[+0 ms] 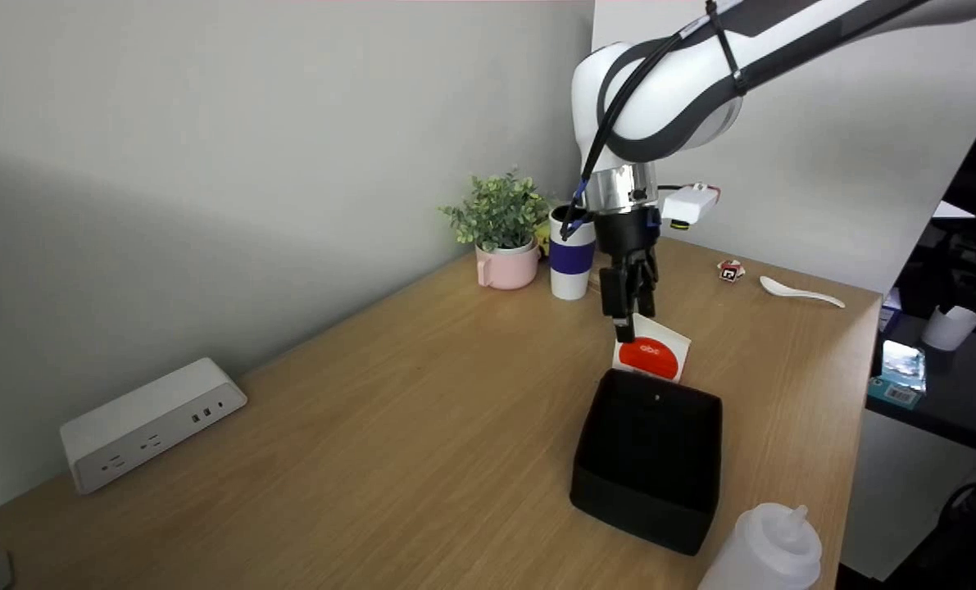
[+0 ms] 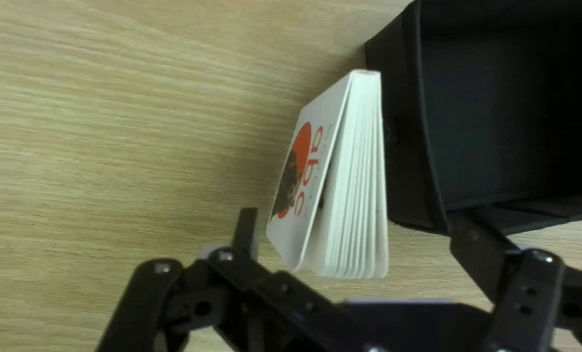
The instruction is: Pick up the book and put it in the box
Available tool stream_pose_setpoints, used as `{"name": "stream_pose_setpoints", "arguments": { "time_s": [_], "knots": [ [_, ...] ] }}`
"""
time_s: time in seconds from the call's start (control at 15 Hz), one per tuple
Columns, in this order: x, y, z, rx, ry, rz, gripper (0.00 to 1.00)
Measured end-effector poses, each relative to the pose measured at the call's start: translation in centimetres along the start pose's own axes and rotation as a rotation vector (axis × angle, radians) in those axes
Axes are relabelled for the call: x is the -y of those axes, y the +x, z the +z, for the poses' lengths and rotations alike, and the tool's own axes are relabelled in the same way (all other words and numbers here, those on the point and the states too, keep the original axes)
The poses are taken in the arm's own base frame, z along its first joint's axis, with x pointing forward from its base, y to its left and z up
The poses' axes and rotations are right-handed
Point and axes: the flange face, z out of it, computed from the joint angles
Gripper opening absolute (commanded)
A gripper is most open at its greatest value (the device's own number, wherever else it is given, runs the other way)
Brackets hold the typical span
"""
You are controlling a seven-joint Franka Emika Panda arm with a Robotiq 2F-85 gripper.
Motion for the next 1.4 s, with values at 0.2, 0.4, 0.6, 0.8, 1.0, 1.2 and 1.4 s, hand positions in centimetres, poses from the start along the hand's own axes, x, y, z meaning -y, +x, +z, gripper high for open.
{"name": "stream_pose_setpoints", "arguments": {
  "time_s": [0.2,0.4,0.6,0.8,1.0,1.2,1.4],
  "knots": [
    [-0.9,1.1,0.9,0.004,0.011,-0.005,1.0],
    [-1.3,1.4,1.0,0.021,0.02,0.001,0.99],
    [-1.1,1.3,0.4,0.037,0.024,0.018,0.72],
    [-0.6,0.8,-0.6,0.052,0.025,0.055,0.49],
    [-0.1,0.2,-1.6,0.063,0.025,0.086,0.29],
    [0.1,-0.2,-1.9,0.083,0.026,0.103,0.61],
    [0.1,-0.4,-1.7,0.104,0.028,0.111,0.75]
  ]
}}
